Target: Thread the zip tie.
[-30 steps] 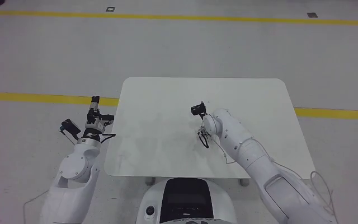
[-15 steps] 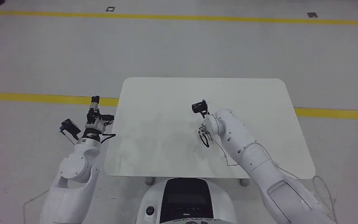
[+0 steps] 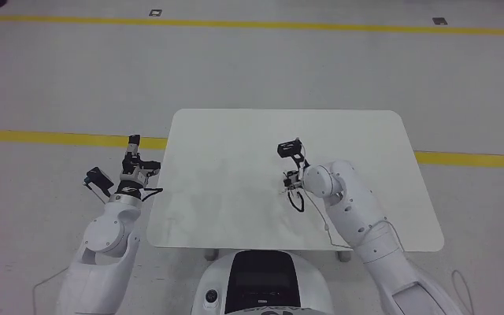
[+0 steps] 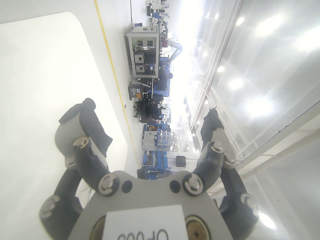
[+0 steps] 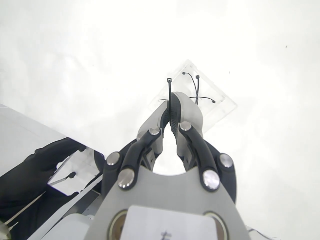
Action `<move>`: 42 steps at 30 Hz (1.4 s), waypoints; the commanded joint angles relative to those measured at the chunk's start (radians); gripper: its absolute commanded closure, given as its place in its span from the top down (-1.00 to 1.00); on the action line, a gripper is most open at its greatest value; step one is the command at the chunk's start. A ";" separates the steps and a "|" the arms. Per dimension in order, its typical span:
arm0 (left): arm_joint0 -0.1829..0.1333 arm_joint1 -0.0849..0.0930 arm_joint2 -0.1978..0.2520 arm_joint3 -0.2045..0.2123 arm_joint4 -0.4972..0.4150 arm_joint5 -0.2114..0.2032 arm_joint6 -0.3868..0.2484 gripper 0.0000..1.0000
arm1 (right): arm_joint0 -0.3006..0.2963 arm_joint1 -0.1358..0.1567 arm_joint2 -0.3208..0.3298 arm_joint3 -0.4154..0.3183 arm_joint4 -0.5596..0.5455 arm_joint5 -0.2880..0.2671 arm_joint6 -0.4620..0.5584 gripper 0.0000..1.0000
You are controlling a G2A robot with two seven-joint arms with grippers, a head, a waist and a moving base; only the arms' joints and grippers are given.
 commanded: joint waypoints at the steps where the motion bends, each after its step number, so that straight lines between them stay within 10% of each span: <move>1: 0.000 0.000 0.000 0.000 0.000 0.000 0.000 1.00 | 0.000 0.000 0.000 0.000 0.000 0.000 0.000 -1.00; 33: -0.008 -0.001 0.002 0.008 0.008 -0.002 -0.003 1.00 | -0.077 0.018 0.105 -0.032 0.280 -0.111 -0.171 -1.00; 42: -0.021 0.004 0.013 0.039 0.277 -0.125 -0.021 1.00 | -0.077 0.016 0.156 -0.017 0.510 -0.053 -0.241 -1.00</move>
